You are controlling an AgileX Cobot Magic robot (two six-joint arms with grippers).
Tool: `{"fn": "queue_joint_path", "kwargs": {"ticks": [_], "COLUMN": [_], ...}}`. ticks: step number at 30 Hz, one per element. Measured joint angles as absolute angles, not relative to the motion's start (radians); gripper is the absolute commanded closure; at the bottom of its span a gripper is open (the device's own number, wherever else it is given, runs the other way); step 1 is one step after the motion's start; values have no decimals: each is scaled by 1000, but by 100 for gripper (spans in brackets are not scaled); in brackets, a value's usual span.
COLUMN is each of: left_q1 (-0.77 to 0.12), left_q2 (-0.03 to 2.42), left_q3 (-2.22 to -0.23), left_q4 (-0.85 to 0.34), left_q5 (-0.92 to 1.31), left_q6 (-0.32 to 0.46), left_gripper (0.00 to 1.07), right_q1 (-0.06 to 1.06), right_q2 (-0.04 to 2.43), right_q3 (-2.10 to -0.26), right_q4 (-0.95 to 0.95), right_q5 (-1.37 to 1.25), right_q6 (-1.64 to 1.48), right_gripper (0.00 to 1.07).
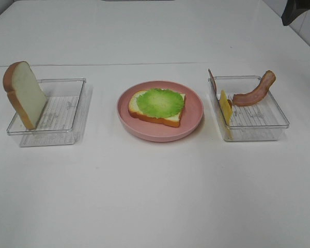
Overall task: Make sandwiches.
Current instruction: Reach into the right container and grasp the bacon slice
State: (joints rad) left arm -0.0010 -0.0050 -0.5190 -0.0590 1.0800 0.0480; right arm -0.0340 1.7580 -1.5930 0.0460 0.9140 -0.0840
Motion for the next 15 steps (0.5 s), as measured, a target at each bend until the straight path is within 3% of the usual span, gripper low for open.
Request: {"fn": "queue_joint_path", "kwargs": {"ticks": [15], "left_q1": [-1], "left_q2": [-5], "left_q3": [-519], "left_q4": [-59], "left_q5": [1080], "left_q6": [48], "left_gripper": [17], "right_q1": [-55], "right_q2": [1978], "right_q3": [-1653], "right_q4": [115], "right_q5": [870], "right_q6": [-140], "right_gripper": [10]}}
